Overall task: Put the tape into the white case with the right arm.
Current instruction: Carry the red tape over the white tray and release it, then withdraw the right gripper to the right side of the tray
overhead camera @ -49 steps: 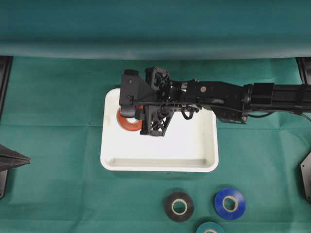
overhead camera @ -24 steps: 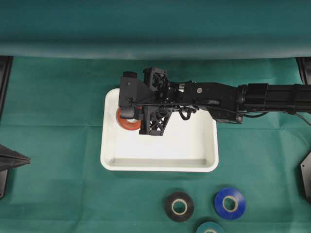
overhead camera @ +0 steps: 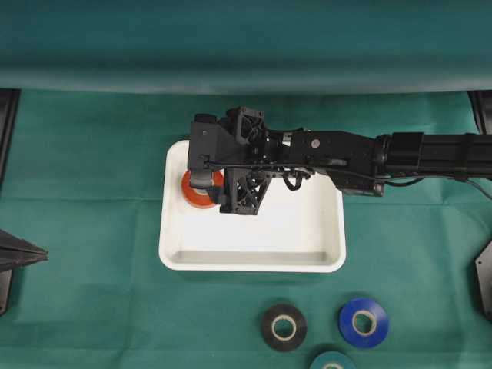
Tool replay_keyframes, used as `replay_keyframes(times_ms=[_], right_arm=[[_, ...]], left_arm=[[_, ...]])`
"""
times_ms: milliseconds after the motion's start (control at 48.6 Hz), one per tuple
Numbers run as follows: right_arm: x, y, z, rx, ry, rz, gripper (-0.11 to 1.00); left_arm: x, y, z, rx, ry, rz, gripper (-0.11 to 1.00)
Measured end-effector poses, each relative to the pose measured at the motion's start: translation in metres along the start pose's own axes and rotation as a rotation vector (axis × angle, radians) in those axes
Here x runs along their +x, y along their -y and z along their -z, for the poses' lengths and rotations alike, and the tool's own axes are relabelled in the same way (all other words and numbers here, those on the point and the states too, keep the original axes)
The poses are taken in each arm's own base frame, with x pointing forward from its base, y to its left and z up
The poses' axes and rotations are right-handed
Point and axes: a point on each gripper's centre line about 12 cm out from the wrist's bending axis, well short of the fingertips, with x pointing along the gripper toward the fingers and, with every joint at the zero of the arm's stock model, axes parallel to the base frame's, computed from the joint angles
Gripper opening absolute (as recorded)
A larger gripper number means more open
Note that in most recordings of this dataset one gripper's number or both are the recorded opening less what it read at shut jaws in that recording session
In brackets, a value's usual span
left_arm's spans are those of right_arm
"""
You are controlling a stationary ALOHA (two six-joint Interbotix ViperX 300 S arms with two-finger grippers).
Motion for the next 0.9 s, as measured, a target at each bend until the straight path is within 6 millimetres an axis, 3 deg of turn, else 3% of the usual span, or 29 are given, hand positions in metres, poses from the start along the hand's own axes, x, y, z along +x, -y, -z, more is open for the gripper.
replay_keyframes(times_ms=[308, 637, 905], right_arm=[[-0.005, 0.001, 0.003, -0.003, -0.031, 0.002, 0.71], [-0.053, 0.001, 0.024, -0.002, -0.097, 0.005, 0.7], [-0.084, -0.011, 0.05, -0.021, -0.112, -0.014, 0.7]], left_arm=[[0.001, 0.0, 0.007, -0.001, -0.017, 0.002, 0.0], [0.001, 0.001, 0.027, 0.003, -0.066, 0.003, 0.0], [0.001, 0.001, 0.05, 0.011, -0.164, 0.006, 0.0]])
